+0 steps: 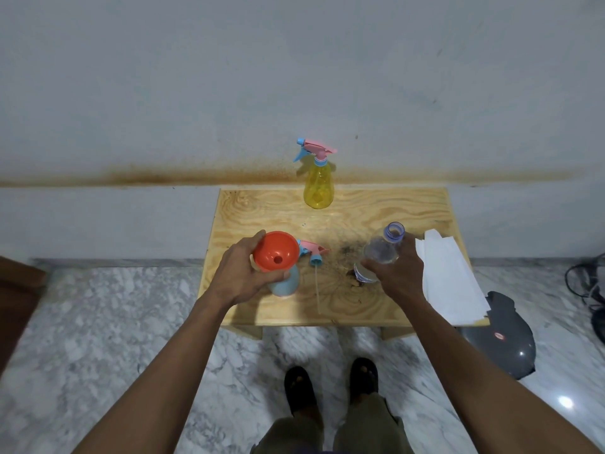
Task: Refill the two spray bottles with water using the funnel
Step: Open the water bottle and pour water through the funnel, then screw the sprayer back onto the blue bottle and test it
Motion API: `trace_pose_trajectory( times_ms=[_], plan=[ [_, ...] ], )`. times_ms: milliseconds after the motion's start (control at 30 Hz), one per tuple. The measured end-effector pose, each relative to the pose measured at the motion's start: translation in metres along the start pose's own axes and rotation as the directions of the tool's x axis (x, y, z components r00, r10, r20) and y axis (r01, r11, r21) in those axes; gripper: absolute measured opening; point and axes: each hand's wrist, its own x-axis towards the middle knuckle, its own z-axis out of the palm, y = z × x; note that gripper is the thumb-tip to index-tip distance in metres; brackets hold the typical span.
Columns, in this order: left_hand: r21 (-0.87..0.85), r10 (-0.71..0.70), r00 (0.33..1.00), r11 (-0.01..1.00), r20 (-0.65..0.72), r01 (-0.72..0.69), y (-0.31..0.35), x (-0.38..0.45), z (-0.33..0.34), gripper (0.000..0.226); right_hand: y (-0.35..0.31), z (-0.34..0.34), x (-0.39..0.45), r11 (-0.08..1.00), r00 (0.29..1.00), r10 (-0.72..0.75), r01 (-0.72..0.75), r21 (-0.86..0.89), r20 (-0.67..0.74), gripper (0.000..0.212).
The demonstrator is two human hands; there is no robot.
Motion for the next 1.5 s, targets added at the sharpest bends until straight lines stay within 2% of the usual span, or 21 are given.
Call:
trace_pose_trajectory(
  times_ms=[167,400,500,600,667,767,867,967,1167,1300,1500],
  plan=[
    [-0.027,-0.006,1.0,1.0,-0.019,0.006,0.0,-0.002,0.001,0.107,-0.001,-0.003,-0.003,1.0,0.999,-0.031,0.031,-0.002,-0.006,0.066],
    [-0.077,0.008,0.99,0.997,-0.139,-0.019,0.012,-0.013,-0.003,0.106,0.003,-0.019,0.003,0.999,1.0,-0.024,0.024,-0.023,0.002,0.067],
    [-0.079,0.049,0.973,0.995,-0.226,-0.068,0.029,-0.02,-0.005,0.103,0.006,-0.027,0.007,0.999,0.999,-0.024,0.024,-0.021,0.024,0.062],
    [-0.043,0.155,0.941,0.983,-0.301,-0.176,0.056,-0.024,0.003,0.102,0.01,-0.03,0.009,0.999,0.999,-0.033,0.032,0.012,0.043,0.06],
    [-0.008,0.246,0.932,0.966,-0.268,-0.257,0.075,-0.022,0.022,0.102,0.014,-0.031,0.009,1.0,0.998,-0.029,0.029,0.009,0.051,0.066],
    [0.082,0.302,0.947,0.952,-0.106,-0.295,0.087,-0.011,0.069,0.099,0.021,-0.034,0.013,0.997,0.994,-0.081,0.082,-0.008,0.072,0.068],
    [0.195,0.273,0.962,0.943,0.016,-0.271,0.07,0.008,0.117,0.091,0.024,-0.038,0.017,0.994,0.99,-0.109,0.109,0.009,0.086,0.067],
    [0.266,0.223,0.972,0.934,0.08,-0.236,0.054,0.027,0.15,0.09,0.029,-0.042,0.022,0.994,0.989,-0.111,0.11,0.02,0.095,0.068],
    [0.277,0.15,0.979,0.943,0.136,-0.183,0.047,0.043,0.184,0.09,0.047,-0.041,0.024,0.989,0.986,-0.131,0.123,0.083,0.101,0.062],
    [0.273,0.127,0.985,0.949,0.121,-0.156,0.047,0.04,0.195,0.09,0.05,-0.039,0.026,0.987,0.986,-0.121,0.107,0.119,0.118,0.065],
    [0.284,0.092,0.992,0.952,0.086,-0.113,0.05,0.045,0.206,0.086,0.054,-0.042,0.031,0.986,0.975,-0.158,0.147,0.078,0.154,0.063]
  ],
)
